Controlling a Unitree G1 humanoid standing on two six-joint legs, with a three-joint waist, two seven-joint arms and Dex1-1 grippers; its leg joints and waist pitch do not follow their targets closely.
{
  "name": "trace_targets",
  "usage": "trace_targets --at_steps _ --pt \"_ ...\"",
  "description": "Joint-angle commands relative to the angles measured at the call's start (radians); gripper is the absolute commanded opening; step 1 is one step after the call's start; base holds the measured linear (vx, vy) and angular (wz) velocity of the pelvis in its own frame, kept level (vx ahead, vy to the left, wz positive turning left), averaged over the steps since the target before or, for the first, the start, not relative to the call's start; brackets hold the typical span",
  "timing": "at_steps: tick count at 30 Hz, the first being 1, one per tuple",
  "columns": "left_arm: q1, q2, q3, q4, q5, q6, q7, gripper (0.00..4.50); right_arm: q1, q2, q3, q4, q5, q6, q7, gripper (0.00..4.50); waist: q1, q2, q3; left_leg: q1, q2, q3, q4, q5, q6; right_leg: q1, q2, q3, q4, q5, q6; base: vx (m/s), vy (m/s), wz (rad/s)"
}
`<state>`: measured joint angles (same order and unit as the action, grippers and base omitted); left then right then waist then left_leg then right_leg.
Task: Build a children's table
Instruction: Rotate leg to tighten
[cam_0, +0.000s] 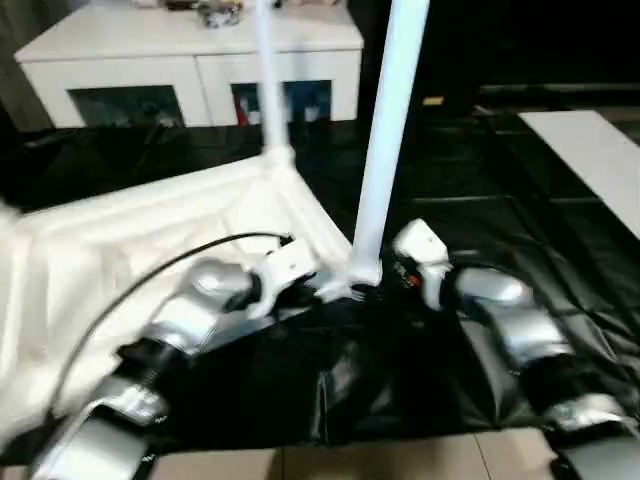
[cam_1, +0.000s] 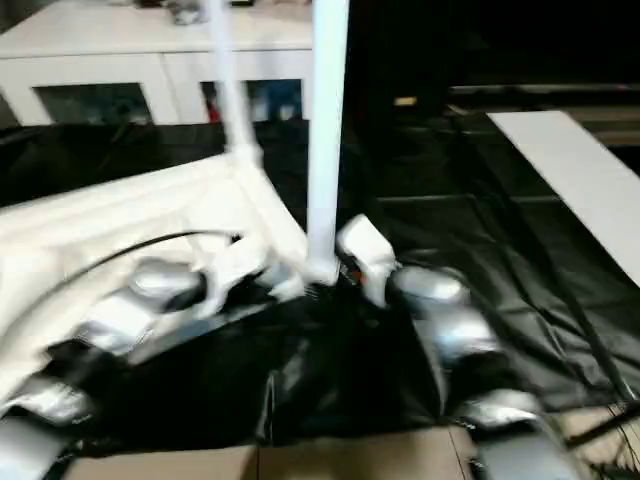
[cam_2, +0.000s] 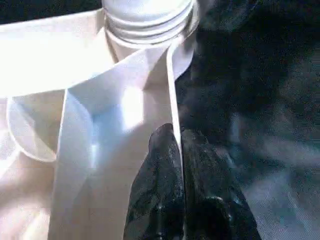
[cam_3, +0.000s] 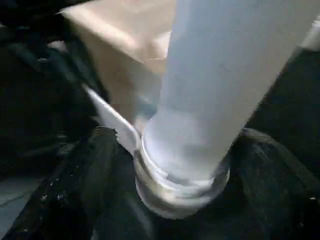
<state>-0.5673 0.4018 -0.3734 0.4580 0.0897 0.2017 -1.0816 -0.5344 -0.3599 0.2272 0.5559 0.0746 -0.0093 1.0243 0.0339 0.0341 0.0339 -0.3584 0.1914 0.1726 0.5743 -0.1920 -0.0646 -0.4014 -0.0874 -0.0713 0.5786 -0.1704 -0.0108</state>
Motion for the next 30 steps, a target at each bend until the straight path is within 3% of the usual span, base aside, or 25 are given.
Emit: trace_targets --at_steps 1,6,10,13,19,27,30 --pt "0.058 0.024 -0.098 -0.020 0.026 -0.004 -0.086 0.00 0.014 -0.014 0.034 -0.035 0.016 -0.002 0.076 3.83 0.006 -0.002 -0.057 -0.002 0.039 -0.002 -0.057 -0.148 0.124 0.057 -0.053 0.037 -0.042 -0.068 -0.288 0.000 0.000 0.00" --pt "0.114 0.111 -0.106 -0.164 -0.001 0.012 -0.178 0.00 0.027 -0.045 0.041 -0.093 0.055 0.040 0.178 3.83 0.013 0.001 -0.050 0.006 0.043 0.000 -0.067 -0.218 0.081 0.051 -0.046 0.039 -0.046 -0.141 -0.277 0.000 0.000 0.00" --pt "0.128 0.133 -0.102 -0.189 -0.003 0.011 -0.200 0.00 0.031 -0.065 0.065 -0.107 0.046 0.046 0.233 3.83 0.013 -0.002 -0.047 0.011 0.041 0.002 -0.070 -0.267 0.052 0.047 -0.048 0.043 -0.055 -0.225 -0.250 0.000 0.000 0.00" --pt "0.130 0.137 -0.099 -0.193 0.002 0.013 -0.193 0.00 0.030 -0.073 0.079 -0.096 0.023 0.030 0.243 3.83 0.012 -0.004 -0.048 0.008 0.038 0.001 -0.070 -0.251 0.044 0.049 -0.049 0.044 -0.054 -0.221 -0.243 0.000 0.000 0.00" --pt "0.125 0.140 -0.100 -0.201 0.003 0.023 -0.185 0.00 0.026 -0.067 0.078 -0.094 0.027 0.053 0.238 3.49 0.013 -0.004 -0.053 0.005 0.036 0.003 -0.063 -0.190 0.064 0.053 -0.048 0.043 -0.045 -0.146 -0.258 0.000 0.000 0.00" --pt "0.119 0.141 -0.099 -0.195 0.004 0.022 -0.186 0.00 0.021 -0.063 0.078 -0.082 0.023 0.056 0.241 2.75 0.011 -0.002 -0.053 0.007 0.036 0.002 -0.063 -0.214 0.056 0.053 -0.047 0.042 -0.048 -0.165 -0.257 0.000 0.000 0.00" --pt "0.119 0.143 -0.098 -0.193 0.005 0.027 -0.184 0.00 0.020 -0.063 0.079 -0.081 0.021 0.060 0.242 2.68 0.012 -0.002 -0.054 0.006 0.036 0.002 -0.062 -0.199 0.062 0.054 -0.047 0.042 -0.045 -0.148 -0.261 0.000 0.000 0.00"
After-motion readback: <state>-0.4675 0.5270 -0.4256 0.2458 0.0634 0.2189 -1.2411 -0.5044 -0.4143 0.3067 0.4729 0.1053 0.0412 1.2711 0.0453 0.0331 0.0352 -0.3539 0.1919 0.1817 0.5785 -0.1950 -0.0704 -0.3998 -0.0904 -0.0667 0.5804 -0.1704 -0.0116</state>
